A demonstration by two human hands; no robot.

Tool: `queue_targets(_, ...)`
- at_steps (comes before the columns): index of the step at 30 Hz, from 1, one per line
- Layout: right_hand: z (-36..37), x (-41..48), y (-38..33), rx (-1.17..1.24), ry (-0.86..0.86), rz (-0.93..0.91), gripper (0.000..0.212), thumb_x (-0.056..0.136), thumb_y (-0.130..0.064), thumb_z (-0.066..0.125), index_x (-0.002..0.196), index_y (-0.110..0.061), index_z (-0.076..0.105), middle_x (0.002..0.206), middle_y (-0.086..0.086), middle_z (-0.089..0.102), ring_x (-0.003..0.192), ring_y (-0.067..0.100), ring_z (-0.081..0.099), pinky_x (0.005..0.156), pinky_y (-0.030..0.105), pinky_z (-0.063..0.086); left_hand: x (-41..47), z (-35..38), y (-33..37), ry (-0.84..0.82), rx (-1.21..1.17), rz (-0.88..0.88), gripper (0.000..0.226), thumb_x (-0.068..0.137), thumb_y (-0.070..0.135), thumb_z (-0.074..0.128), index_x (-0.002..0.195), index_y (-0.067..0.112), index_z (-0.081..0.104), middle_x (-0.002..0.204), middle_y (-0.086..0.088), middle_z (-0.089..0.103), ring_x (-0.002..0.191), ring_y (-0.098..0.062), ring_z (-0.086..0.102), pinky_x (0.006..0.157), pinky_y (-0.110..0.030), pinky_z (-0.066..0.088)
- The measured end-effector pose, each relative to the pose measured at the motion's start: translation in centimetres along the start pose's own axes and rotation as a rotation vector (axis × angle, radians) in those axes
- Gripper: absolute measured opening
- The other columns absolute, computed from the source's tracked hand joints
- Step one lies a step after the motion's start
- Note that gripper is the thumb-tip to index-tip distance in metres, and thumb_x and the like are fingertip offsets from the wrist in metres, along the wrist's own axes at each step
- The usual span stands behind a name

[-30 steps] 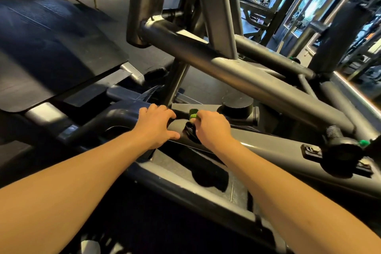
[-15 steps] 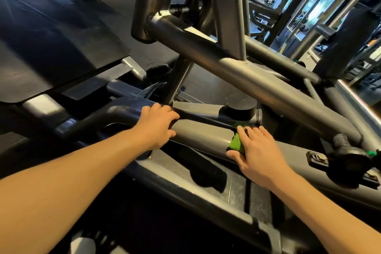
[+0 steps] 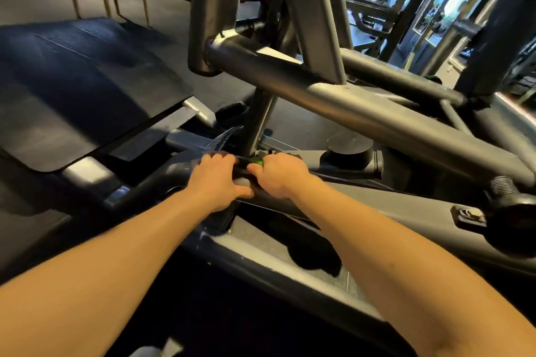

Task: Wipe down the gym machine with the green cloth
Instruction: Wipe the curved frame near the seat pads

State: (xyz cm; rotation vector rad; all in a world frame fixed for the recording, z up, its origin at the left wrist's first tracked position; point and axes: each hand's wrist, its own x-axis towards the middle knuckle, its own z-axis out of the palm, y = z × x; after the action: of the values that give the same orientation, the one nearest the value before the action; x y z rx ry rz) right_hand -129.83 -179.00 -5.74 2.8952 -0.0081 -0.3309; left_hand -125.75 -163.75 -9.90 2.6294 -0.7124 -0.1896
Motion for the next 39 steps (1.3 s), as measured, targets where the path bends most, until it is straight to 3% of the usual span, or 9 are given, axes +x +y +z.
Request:
queue_targets(4, 0.7, -1.9, 3.7, 0.057, 0.002, 0.089, 0.039, 0.111, -0.029, 0.028, 0.146, -0.032, 0.044, 0.132, 0.013, 0.056, 0.119, 0.036, 0.057, 0.094, 0.049, 0.051, -0.5, 0.0, -0.5, 0.002, -0.073, -0.068, 0.088, 0.075, 0.068, 0.076, 0.141, 0.019, 0.048, 0.141, -0.009, 0.052, 0.134, -0.029, 0.042, 0.107, -0.047, 0.041)
queue_targets(6, 1.2, -3.4, 5.7, 0.045, 0.008, 0.178, 0.043, 0.111, -0.036, 0.021, 0.146, -0.031, 0.046, 0.133, 0.012, 0.058, 0.119, 0.035, 0.057, 0.093, 0.047, 0.051, -0.6, -0.2, -0.8, -0.010, -0.095, -0.071, 0.087, 0.074, 0.070, 0.075, 0.141, 0.020, 0.050, 0.141, -0.008, 0.052, 0.135, -0.029, 0.041, 0.108, -0.048, 0.040)
queue_targets(11, 1.6, -7.9, 7.7, 0.047, 0.094, 0.347, 0.047, 0.109, -0.047, 0.024, 0.116, -0.022, 0.063, 0.117, 0.012, 0.066, 0.105, 0.035, 0.062, 0.088, 0.043, 0.049, 0.0, -0.4, -1.0, 0.011, 0.024, -0.050, 0.086, 0.072, 0.078, 0.070, 0.137, 0.024, 0.054, 0.143, -0.006, 0.051, 0.142, -0.031, 0.032, 0.117, -0.053, 0.025)
queue_targets(18, 1.1, -4.0, 3.9, -0.042, 0.076, 0.203, 0.039, 0.109, -0.034, 0.029, 0.137, -0.032, 0.056, 0.121, 0.008, 0.065, 0.110, 0.033, 0.060, 0.083, 0.044, 0.051, 0.6, -0.4, -1.0, -0.002, -0.018, -0.049, 0.080, 0.070, 0.074, 0.075, 0.131, 0.025, 0.057, 0.139, -0.002, 0.054, 0.141, -0.029, 0.035, 0.118, -0.054, 0.025)
queue_targets(22, 0.2, -0.6, 1.1, 0.015, 0.015, 0.126, 0.045, 0.108, -0.033, 0.031, 0.150, -0.037, 0.045, 0.129, 0.009, 0.061, 0.120, 0.035, 0.057, 0.095, 0.049, 0.046, 0.6, -0.6, -0.6, -0.043, -0.027, -0.079, 0.081, 0.071, 0.071, 0.077, 0.133, 0.022, 0.057, 0.135, -0.003, 0.058, 0.134, -0.028, 0.045, 0.115, -0.055, 0.035)
queue_targets(26, 0.2, -1.1, 0.6, 0.023, 0.032, 0.088, 0.043, 0.107, -0.038, 0.032, 0.149, -0.037, 0.043, 0.125, 0.009, 0.063, 0.117, 0.035, 0.059, 0.095, 0.053, 0.048, 0.8, -1.6, -0.2, -0.112, -0.006, -0.122, 0.083, 0.075, 0.065, 0.079, 0.139, 0.019, 0.056, 0.134, -0.007, 0.061, 0.126, -0.028, 0.054, 0.107, -0.050, 0.046)
queue_targets(32, 0.7, -5.7, 1.1, 0.062, 0.144, 0.072, 0.030, 0.103, -0.035, 0.042, 0.121, -0.020, 0.061, 0.118, 0.010, 0.066, 0.109, 0.035, 0.060, 0.095, 0.052, 0.047, -0.3, -1.7, 0.4, -0.117, 0.057, -0.156, 0.074, 0.088, 0.054, 0.072, 0.148, 0.018, 0.049, 0.143, -0.012, 0.055, 0.129, -0.032, 0.053, 0.108, -0.047, 0.046)
queue_targets(35, 2.5, -7.5, 1.3, 0.127, 0.272, 0.128, 0.042, 0.105, -0.044, 0.042, 0.129, -0.012, 0.057, 0.122, 0.012, 0.063, 0.115, 0.036, 0.058, 0.105, 0.051, 0.041, -1.0, -1.6, 0.9, -0.102, 0.055, -0.163, 0.067, 0.092, 0.052, 0.068, 0.147, 0.017, 0.049, 0.143, -0.012, 0.054, 0.129, -0.033, 0.052, 0.105, -0.045, 0.043)
queue_targets(39, 5.2, -8.4, 1.2, 0.063, 0.349, 0.240, 0.079, 0.102, -0.054, 0.043, 0.156, 0.000, 0.025, 0.142, 0.021, 0.051, 0.133, 0.039, 0.045, 0.122, 0.054, 0.020, -1.5, -1.2, 0.4, -0.077, 0.018, -0.168, 0.070, 0.090, 0.056, 0.069, 0.147, 0.019, 0.048, 0.142, -0.014, 0.054, 0.128, -0.035, 0.053, 0.108, -0.052, 0.045)
